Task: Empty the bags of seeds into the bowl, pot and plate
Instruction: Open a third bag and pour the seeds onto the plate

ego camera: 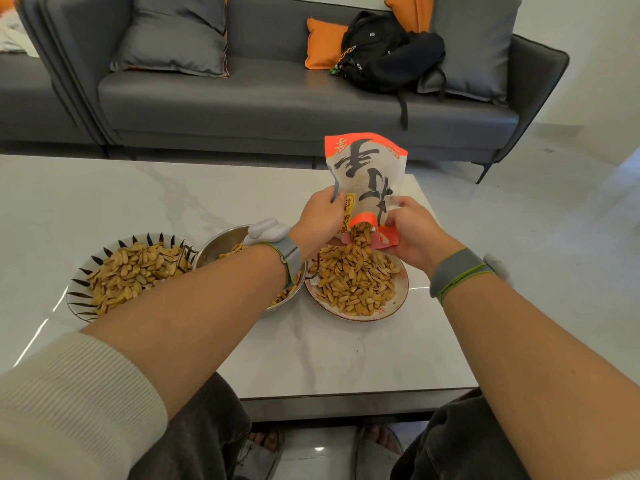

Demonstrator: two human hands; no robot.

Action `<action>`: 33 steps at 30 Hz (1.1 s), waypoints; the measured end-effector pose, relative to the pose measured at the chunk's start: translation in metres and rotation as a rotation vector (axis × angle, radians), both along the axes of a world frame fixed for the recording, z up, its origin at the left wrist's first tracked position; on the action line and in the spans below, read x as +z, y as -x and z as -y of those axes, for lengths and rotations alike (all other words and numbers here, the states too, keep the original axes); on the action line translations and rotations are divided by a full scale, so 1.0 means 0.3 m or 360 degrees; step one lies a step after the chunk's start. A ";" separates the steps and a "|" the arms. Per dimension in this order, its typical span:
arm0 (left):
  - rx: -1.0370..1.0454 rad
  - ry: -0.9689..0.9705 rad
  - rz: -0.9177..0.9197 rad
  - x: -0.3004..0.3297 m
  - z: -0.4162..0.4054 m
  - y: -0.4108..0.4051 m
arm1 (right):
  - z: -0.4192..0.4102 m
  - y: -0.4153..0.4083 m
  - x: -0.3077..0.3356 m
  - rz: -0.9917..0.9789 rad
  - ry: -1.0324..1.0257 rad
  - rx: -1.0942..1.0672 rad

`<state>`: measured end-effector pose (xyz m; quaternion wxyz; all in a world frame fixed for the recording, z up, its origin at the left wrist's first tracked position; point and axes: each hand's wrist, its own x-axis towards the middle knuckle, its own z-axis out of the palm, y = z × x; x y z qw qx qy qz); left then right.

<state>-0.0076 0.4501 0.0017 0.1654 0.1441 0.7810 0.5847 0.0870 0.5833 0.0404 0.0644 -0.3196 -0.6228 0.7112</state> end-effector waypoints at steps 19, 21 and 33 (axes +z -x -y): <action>0.0025 0.0013 -0.0028 -0.015 -0.013 0.014 | -0.008 -0.004 0.003 -0.0005 0.0001 -0.0042; 0.0018 0.0001 -0.0023 -0.013 -0.014 0.014 | -0.011 -0.005 0.005 0.0003 -0.0006 -0.0032; 0.0053 -0.0028 -0.0034 -0.012 -0.012 0.012 | -0.005 -0.001 0.005 -0.0003 -0.0009 -0.0019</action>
